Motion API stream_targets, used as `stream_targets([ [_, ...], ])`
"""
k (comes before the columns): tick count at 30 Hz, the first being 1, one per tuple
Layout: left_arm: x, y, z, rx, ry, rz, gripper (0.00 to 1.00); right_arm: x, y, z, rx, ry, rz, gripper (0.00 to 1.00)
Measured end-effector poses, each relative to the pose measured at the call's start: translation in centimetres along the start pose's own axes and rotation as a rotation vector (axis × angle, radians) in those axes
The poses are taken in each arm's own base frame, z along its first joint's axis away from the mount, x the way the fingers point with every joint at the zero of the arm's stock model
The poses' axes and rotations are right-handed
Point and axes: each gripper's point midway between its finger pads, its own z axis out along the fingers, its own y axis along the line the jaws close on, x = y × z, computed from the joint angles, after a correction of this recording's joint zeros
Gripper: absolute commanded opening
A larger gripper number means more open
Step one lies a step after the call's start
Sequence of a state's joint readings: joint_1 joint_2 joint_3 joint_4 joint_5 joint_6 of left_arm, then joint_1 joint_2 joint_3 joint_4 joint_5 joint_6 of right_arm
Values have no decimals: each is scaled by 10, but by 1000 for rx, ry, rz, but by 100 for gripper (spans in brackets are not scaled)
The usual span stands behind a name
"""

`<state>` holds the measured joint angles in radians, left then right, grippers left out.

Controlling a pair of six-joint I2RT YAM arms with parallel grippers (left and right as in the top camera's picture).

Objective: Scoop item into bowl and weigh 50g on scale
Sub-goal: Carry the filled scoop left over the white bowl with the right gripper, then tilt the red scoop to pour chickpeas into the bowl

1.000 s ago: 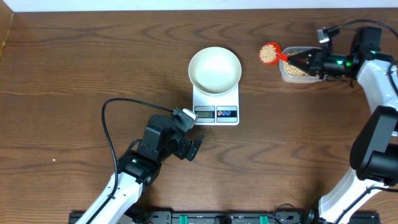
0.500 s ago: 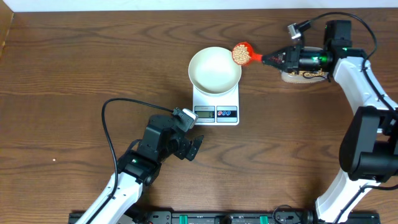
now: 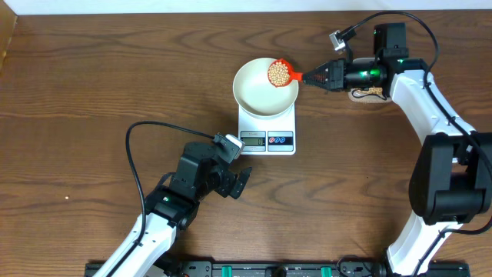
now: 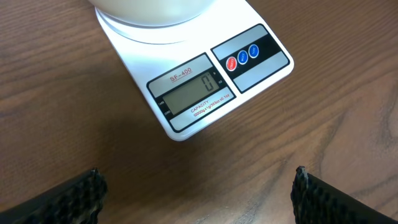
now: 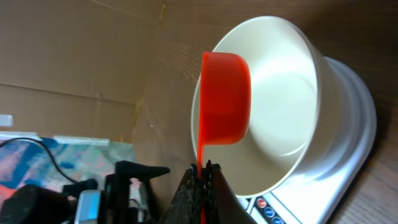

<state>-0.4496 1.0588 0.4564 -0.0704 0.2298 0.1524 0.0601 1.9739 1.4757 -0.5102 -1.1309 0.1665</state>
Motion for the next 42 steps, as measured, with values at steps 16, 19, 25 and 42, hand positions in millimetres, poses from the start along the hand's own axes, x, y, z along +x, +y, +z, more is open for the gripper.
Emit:
stream_targets([
  [16,0,0,0,0,0,0,97,7,-18,25,184,38,-170,1],
  [19,0,0,0,0,0,0,97,12,-20,35,225,61,-223,1],
  [25,0,0,0,0,0,0,97,27,-16,58,280,128,-316,1],
  [42,0,0,0,0,0,0,97,23,-16,70,517,221,-661,1],
])
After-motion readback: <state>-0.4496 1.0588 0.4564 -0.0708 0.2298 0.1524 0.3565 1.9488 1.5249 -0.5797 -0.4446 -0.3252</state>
